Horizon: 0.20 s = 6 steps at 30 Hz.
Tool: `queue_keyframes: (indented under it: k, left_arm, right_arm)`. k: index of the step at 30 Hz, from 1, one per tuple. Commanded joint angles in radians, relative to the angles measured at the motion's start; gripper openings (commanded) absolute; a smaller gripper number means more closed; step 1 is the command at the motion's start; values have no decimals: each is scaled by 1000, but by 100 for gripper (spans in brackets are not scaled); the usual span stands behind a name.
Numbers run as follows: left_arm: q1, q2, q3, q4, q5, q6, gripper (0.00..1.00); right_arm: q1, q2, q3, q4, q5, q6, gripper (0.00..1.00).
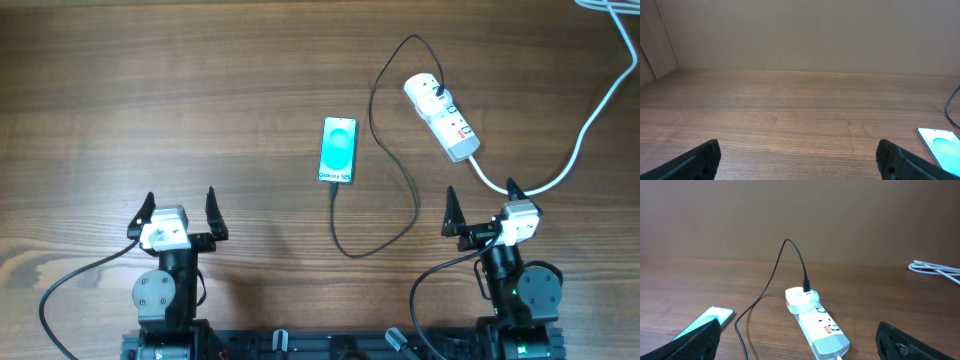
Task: Plug charger to phone and switch on socket
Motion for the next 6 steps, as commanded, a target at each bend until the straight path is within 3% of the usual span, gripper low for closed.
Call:
queue_keyframes:
  k: [1,6]
  left_arm:
    - [9,-6,-6,1,2,1,100]
    - [9,-6,-6,1,2,1,100]
  right_arm:
    - [5,-6,-1,2,13,0,100]
    - [5,-6,-1,2,13,0,100]
